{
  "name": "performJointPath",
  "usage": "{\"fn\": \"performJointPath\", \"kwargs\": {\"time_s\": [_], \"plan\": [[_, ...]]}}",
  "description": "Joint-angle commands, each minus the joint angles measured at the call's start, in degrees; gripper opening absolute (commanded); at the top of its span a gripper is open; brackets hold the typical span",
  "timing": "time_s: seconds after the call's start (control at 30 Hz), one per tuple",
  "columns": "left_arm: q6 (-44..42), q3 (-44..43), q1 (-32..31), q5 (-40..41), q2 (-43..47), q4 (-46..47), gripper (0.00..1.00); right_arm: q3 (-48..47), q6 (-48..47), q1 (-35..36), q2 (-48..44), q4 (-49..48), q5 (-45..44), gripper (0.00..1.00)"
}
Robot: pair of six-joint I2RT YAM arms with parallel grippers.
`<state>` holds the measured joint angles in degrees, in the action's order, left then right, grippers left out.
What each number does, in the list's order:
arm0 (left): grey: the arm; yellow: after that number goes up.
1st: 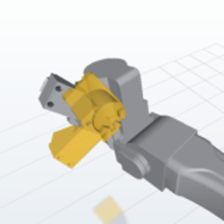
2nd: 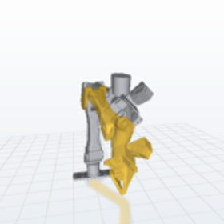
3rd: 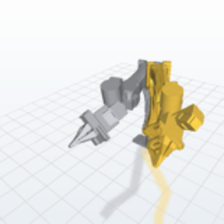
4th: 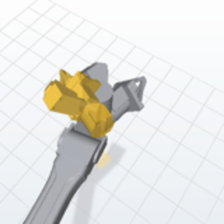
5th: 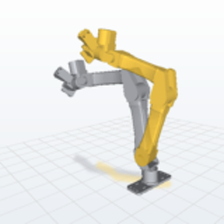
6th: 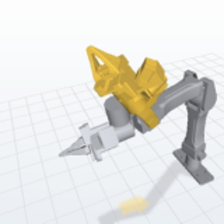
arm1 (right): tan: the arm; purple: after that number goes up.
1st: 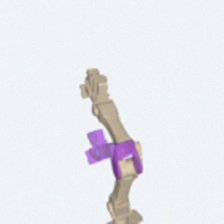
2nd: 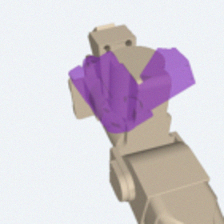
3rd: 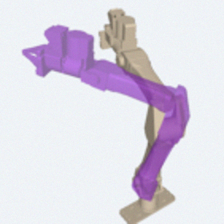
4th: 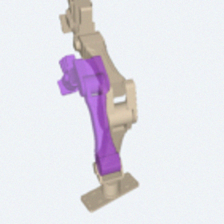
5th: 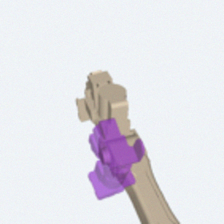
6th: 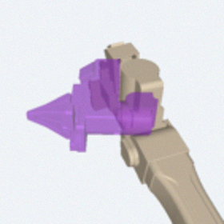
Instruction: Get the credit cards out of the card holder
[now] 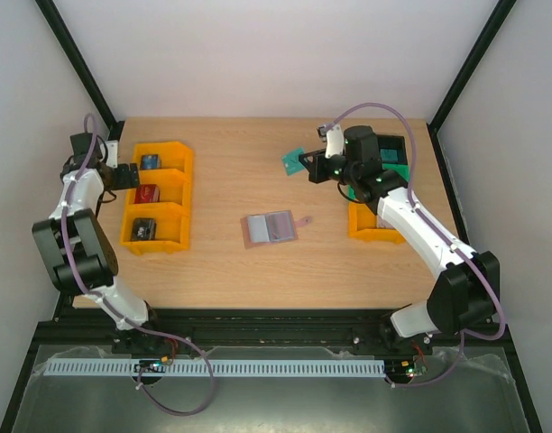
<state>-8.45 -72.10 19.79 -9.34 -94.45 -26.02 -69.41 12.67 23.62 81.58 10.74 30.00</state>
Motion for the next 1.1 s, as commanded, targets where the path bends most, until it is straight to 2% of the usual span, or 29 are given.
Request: {"fn": "performJointPath", "kwargs": {"time_s": [0.0,0.3,0.4,0.43,0.53,0.67,0.7,0.83,0.9,0.93,1.07], "plan": [[-3.1,-3.4,0.7,5.2,-5.5,-0.1,0.91,0.7,-1.3,-0.1,-1.3,-2.0,-0.8,0.02],[-8.3,-0.1,0.4,2.7,-7.9,3.9,0.62,-0.3,-1.7,-0.1,0.2,-1.0,0.3,0.02],[-9.9,1.8,0.3,3.3,-7.9,6.8,0.44,-0.4,-2.1,-0.1,0.1,-0.8,0.3,0.02],[-10.5,2.4,0.4,3.5,-8.0,7.6,0.42,-0.5,-2.1,-0.1,0.1,-0.7,0.2,0.02],[-12.0,1.9,0.3,2.4,-9.4,7.2,0.46,-1.4,-2.5,-0.1,0.2,0.3,0.0,0.02],[-12.1,1.7,0.3,2.6,-11.2,8.0,0.43,-1.8,-2.6,-0.1,0.2,0.8,-0.2,0.02],[-12.3,1.5,0.4,2.5,-11.7,8.0,0.40,-1.9,-2.6,-0.1,0.1,0.9,-0.2,0.01],[-14.0,1.3,0.4,0.4,-12.3,7.3,0.15,-2.2,-2.6,-0.1,0.0,1.3,-0.7,0.02],[-16.2,1.5,0.3,-2.2,-11.7,5.8,0.06,-2.5,-2.7,-0.1,0.0,1.7,-1.0,0.02],[-17.2,1.8,0.3,-3.1,-11.2,5.2,0.03,-2.6,-2.7,-0.1,0.0,1.8,-1.1,0.02],[-24.2,2.9,0.1,-6.8,-9.4,2.8,0.02,-2.8,-2.5,-0.1,0.1,1.9,-0.7,0.02]]}}
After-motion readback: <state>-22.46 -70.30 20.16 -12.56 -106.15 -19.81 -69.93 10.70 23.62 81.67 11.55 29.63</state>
